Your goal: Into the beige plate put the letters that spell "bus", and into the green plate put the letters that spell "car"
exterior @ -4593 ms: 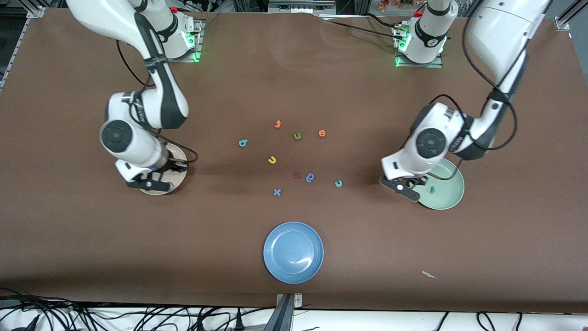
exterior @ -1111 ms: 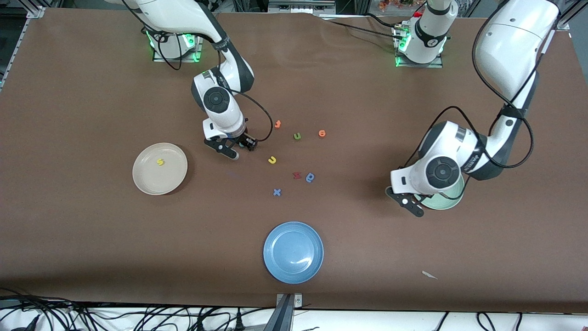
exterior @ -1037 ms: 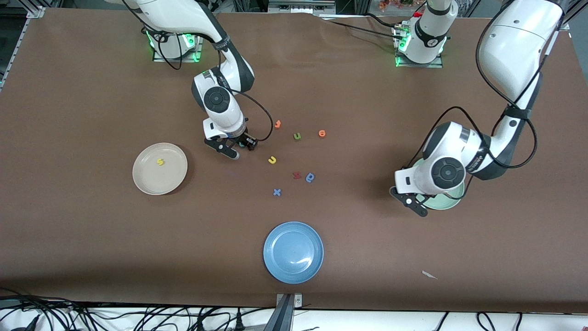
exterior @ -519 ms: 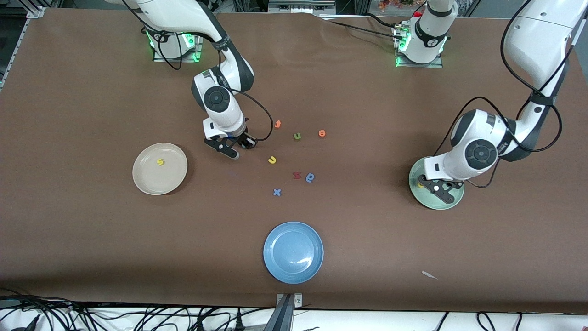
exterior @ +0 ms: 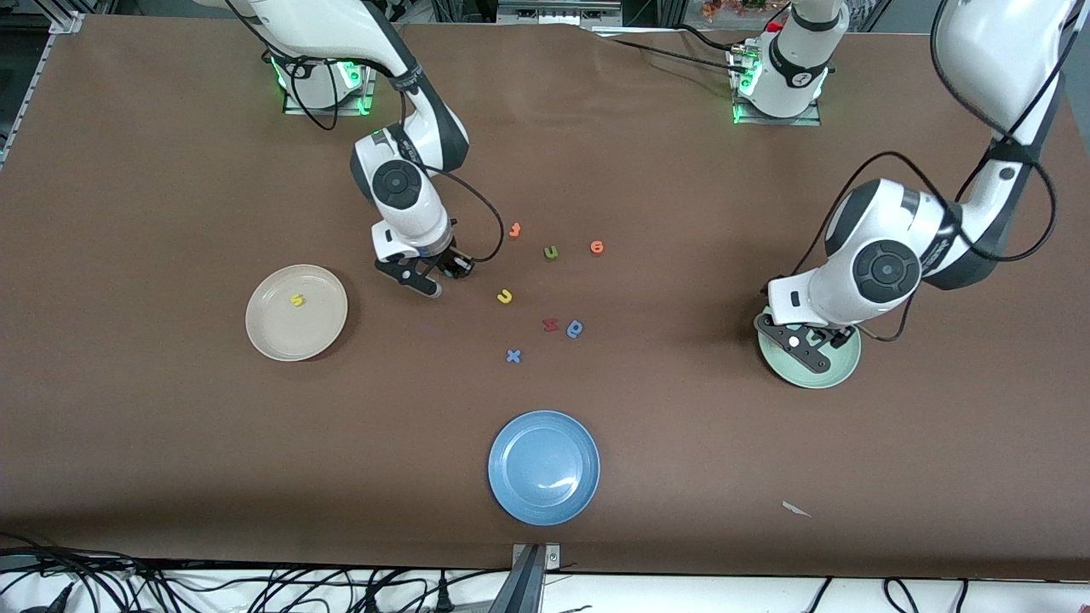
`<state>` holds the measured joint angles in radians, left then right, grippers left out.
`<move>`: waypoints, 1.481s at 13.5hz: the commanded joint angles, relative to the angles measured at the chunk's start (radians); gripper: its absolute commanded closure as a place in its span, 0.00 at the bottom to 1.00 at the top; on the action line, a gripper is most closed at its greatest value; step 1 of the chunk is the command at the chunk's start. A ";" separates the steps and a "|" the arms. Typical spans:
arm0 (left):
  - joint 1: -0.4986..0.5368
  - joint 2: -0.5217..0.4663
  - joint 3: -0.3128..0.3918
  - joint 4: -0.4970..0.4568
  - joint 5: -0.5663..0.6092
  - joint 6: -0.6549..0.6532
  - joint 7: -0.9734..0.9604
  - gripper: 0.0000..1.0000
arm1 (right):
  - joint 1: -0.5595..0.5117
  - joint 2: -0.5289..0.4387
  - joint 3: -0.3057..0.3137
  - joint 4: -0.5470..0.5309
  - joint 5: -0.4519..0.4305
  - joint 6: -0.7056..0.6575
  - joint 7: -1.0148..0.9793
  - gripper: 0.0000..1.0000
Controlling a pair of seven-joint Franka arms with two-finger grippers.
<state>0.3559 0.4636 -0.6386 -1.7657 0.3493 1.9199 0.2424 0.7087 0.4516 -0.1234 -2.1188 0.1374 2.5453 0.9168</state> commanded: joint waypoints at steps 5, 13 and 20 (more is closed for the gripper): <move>-0.002 -0.028 -0.104 0.388 -0.076 -0.418 -0.227 0.00 | 0.001 -0.145 -0.234 -0.087 -0.002 -0.109 -0.471 0.88; -0.392 -0.338 0.462 0.306 -0.274 -0.435 -0.230 0.00 | -0.012 -0.148 -0.440 -0.162 0.002 -0.039 -0.859 0.30; -0.439 -0.496 0.591 0.054 -0.393 -0.274 -0.232 0.00 | 0.005 -0.134 -0.363 0.042 0.048 -0.235 -0.670 0.00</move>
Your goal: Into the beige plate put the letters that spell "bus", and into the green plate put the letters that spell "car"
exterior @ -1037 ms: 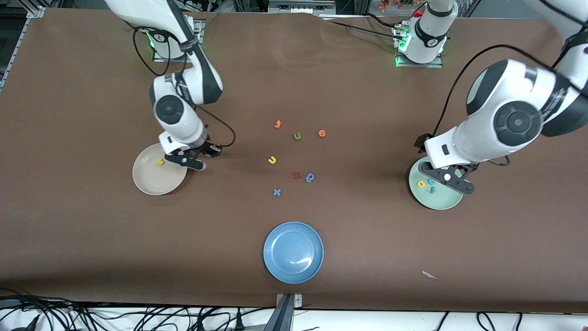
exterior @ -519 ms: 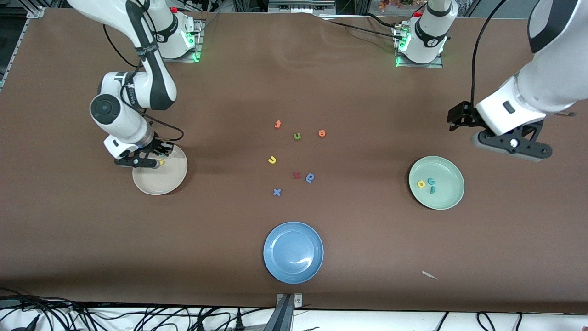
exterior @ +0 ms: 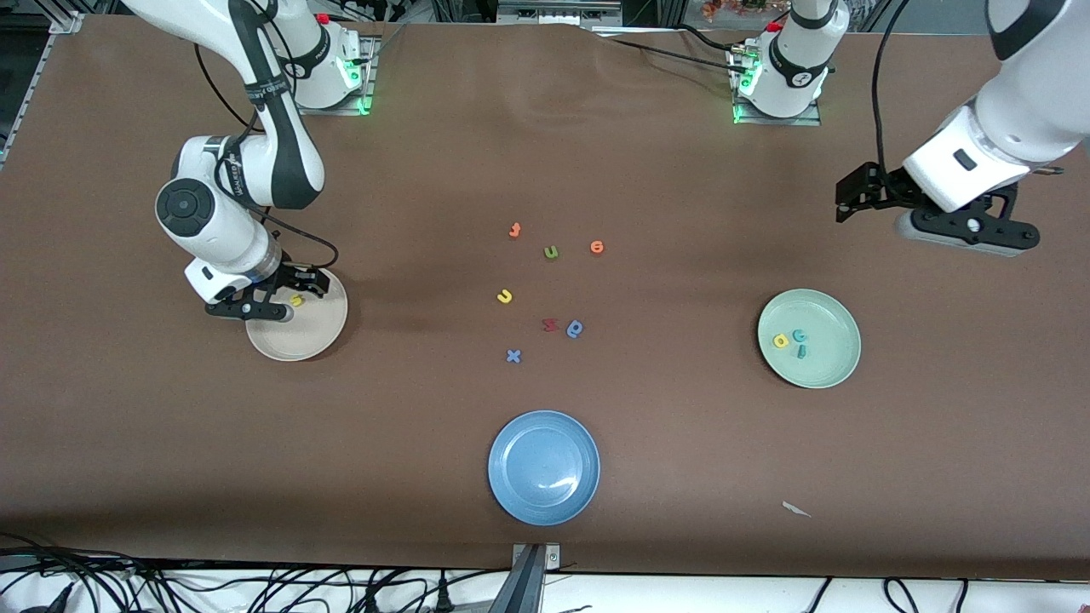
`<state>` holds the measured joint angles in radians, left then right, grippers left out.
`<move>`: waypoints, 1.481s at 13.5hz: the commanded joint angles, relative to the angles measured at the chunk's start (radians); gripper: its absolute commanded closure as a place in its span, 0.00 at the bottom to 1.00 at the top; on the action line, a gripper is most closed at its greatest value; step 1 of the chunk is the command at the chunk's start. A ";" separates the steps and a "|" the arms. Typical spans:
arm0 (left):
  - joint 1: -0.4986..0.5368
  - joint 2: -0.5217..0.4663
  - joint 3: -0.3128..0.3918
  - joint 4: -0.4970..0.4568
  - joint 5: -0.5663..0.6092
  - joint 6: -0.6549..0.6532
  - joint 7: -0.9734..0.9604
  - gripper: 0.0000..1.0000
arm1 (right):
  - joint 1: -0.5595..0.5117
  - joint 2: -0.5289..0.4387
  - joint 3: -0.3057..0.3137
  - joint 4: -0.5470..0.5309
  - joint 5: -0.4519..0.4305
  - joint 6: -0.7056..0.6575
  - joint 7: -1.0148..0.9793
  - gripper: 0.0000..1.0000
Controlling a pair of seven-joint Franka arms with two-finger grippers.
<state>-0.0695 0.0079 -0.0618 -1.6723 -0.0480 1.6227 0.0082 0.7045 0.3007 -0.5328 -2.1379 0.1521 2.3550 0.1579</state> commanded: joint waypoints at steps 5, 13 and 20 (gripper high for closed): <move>0.000 -0.008 -0.016 0.022 0.089 -0.017 0.003 0.00 | 0.009 0.139 0.227 0.211 0.049 -0.043 0.444 0.00; 0.032 0.020 -0.001 0.075 0.077 -0.063 -0.007 0.00 | 0.012 0.328 0.388 0.432 0.049 -0.034 0.848 0.00; 0.034 0.018 0.000 0.069 0.051 -0.021 -0.002 0.00 | 0.039 0.397 0.432 0.470 0.049 0.049 1.043 0.00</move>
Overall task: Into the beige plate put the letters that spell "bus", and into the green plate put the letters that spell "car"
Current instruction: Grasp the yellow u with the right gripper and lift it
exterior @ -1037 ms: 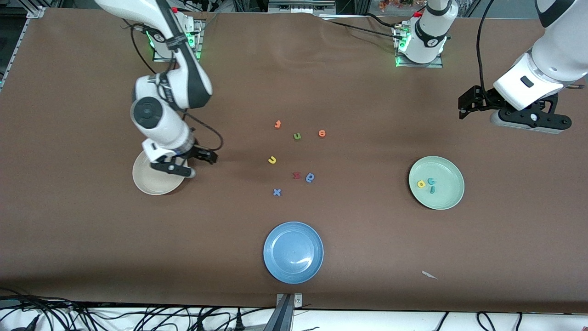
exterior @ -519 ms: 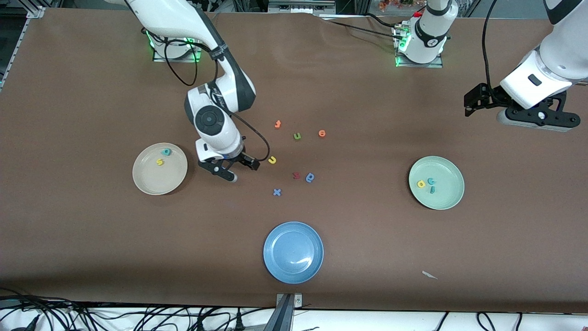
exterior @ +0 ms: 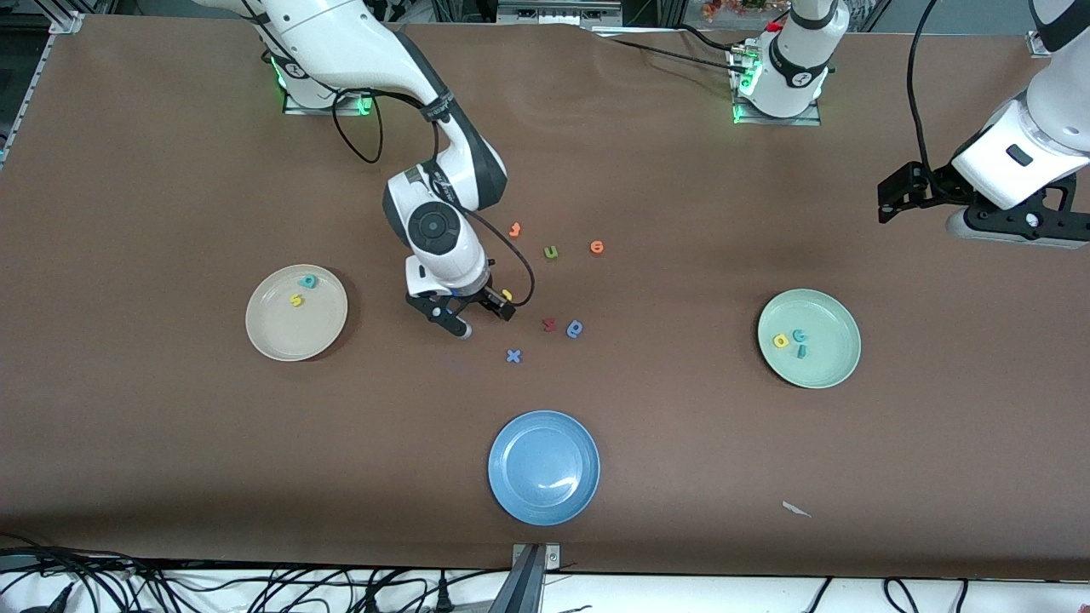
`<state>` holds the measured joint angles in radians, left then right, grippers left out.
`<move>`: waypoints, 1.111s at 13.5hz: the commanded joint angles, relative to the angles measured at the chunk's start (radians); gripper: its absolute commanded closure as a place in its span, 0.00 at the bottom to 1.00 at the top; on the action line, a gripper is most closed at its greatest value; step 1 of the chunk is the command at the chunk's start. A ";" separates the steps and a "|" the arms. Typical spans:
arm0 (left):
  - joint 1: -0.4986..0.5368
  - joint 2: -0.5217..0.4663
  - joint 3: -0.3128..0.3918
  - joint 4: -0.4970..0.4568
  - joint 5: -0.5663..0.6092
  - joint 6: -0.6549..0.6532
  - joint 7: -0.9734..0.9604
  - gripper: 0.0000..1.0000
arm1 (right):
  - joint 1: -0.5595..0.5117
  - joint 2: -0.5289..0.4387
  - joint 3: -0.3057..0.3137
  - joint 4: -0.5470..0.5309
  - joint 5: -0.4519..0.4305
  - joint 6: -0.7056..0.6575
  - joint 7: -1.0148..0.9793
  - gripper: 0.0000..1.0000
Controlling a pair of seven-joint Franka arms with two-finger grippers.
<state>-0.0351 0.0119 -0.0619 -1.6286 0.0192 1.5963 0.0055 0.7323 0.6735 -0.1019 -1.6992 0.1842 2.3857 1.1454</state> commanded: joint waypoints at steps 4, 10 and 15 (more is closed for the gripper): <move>0.006 0.013 0.000 0.027 -0.030 -0.009 0.008 0.00 | 0.038 0.047 0.001 0.032 0.017 0.049 0.100 0.00; 0.003 0.013 -0.006 0.029 -0.030 -0.015 0.010 0.00 | 0.062 0.067 0.001 0.029 0.017 0.058 0.114 0.02; 0.004 0.011 -0.004 0.032 -0.030 -0.042 0.011 0.00 | 0.059 0.069 0.001 0.024 0.015 0.069 0.102 0.32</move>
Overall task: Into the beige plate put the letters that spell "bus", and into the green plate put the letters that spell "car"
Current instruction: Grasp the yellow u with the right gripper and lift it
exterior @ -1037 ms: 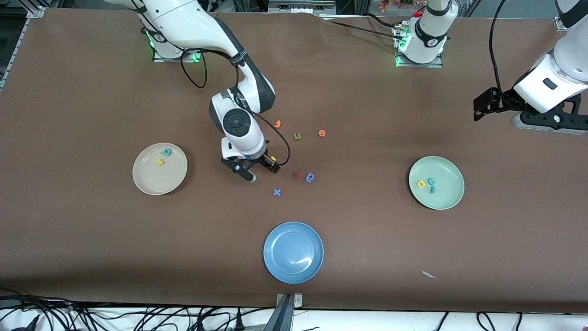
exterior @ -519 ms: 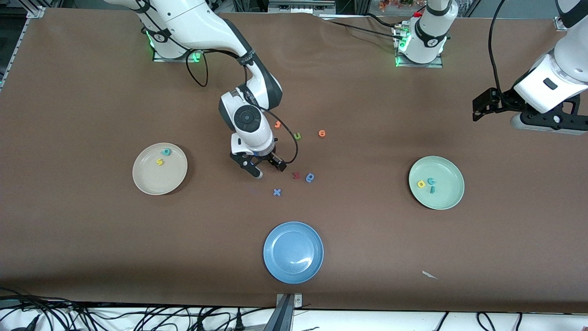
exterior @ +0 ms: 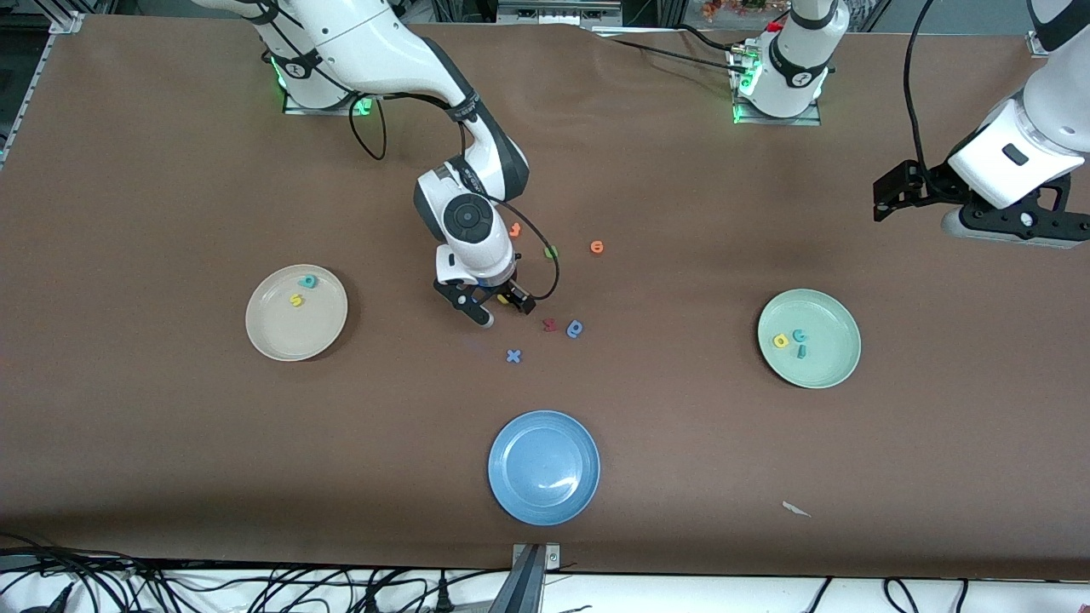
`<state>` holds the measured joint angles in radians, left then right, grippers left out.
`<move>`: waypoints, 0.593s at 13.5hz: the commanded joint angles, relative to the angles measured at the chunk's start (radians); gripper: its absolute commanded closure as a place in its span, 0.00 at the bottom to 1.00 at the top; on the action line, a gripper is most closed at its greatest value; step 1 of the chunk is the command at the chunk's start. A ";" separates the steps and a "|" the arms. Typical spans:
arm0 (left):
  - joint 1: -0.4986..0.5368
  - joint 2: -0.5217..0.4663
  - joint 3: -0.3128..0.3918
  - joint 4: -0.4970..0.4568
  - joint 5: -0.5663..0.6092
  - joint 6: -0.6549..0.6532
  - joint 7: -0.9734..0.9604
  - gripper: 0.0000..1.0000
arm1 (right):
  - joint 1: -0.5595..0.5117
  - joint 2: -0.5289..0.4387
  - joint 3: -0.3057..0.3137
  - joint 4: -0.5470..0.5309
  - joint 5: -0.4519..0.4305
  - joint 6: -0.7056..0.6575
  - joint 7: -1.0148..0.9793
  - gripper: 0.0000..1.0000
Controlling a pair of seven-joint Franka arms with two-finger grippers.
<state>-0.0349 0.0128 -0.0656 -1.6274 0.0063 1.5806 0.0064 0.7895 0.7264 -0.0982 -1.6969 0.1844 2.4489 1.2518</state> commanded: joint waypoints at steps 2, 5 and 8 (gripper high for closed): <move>0.001 0.012 -0.002 0.032 -0.017 -0.027 0.010 0.00 | 0.002 0.016 -0.003 0.020 0.015 0.005 -0.006 0.44; 0.003 0.012 -0.002 0.030 -0.017 -0.030 0.010 0.00 | 0.004 0.016 -0.003 0.019 0.015 0.005 -0.006 0.58; 0.001 0.012 -0.002 0.032 -0.017 -0.030 0.010 0.00 | 0.005 0.024 -0.003 0.016 0.015 0.015 -0.006 0.73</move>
<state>-0.0354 0.0128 -0.0660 -1.6263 0.0062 1.5740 0.0065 0.7894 0.7259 -0.0990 -1.6968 0.1844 2.4488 1.2516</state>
